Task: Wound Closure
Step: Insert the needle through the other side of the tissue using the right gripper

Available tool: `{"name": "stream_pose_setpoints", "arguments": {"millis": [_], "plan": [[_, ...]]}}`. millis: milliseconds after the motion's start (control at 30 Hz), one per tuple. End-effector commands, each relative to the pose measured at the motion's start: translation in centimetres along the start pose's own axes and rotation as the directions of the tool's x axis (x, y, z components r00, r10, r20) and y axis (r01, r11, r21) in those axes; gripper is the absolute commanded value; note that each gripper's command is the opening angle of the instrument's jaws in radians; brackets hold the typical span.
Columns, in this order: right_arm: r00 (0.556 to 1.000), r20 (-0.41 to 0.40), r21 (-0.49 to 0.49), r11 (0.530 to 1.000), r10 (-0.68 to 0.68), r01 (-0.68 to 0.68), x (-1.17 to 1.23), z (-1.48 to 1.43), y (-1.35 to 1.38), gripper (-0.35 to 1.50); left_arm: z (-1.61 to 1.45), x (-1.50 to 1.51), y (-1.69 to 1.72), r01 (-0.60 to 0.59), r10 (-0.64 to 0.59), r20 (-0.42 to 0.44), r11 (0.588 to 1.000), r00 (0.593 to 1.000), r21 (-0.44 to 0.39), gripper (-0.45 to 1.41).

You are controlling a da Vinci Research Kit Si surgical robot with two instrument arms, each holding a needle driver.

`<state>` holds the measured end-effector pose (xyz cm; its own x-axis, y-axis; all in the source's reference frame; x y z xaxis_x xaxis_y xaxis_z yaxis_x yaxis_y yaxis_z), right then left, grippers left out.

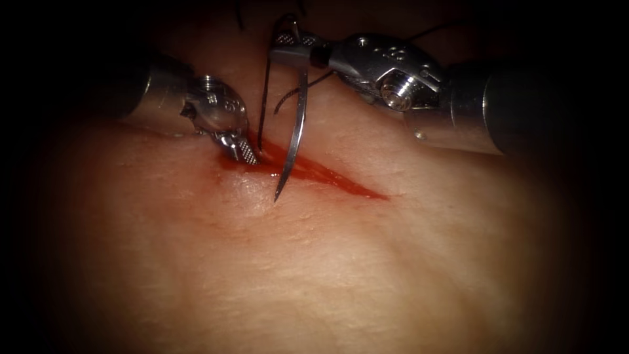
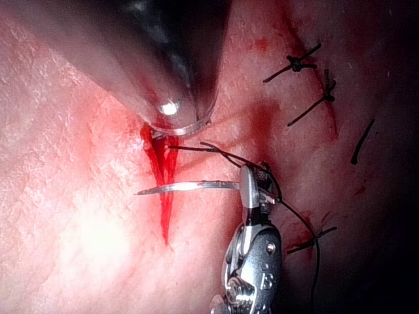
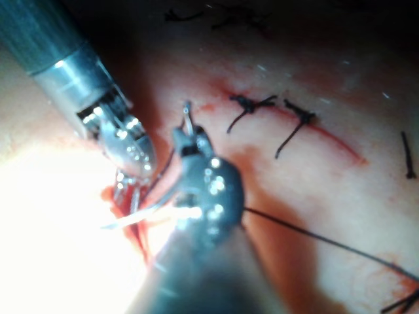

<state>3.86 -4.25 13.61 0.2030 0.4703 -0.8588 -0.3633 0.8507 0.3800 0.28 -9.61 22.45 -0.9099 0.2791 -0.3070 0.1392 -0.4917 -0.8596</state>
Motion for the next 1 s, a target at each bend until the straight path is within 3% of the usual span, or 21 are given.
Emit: {"name": "stream_pose_setpoints", "arguments": {"millis": [33, 300, 700, 1000], "plan": [[1.0, 0.002, -0.016, 0.999, -0.031, 0.031, -0.04, 0.14, 0.04, -0.35, 0.08, 0.01, -0.03, -0.004, 0.004, -0.002, 1.0, 1.0, -0.002, 0.46], [0.981, 0.033, -0.081, 0.978, -0.191, 0.193, -0.27, 0.44, -0.05, -0.35, 0.08, 0.04, -0.05, -0.003, 0.003, -0.013, 1.0, 1.0, 0.01, 0.37], [0.977, 0.054, -0.135, 0.968, -0.204, 0.209, -0.31, 0.47, 0.11, -0.35, 0.12, 0.06, -0.04, -0.003, 0.003, -0.02, 1.0, 1.0, 0.024, 0.29], [0.977, 0.065, -0.169, 0.963, -0.201, 0.209, -0.35, 0.49, 0.07, -0.35, 0.13, 0.05, -0.04, -0.003, 0.004, -0.02, 1.0, 1.0, 0.025, 0.25]]}}
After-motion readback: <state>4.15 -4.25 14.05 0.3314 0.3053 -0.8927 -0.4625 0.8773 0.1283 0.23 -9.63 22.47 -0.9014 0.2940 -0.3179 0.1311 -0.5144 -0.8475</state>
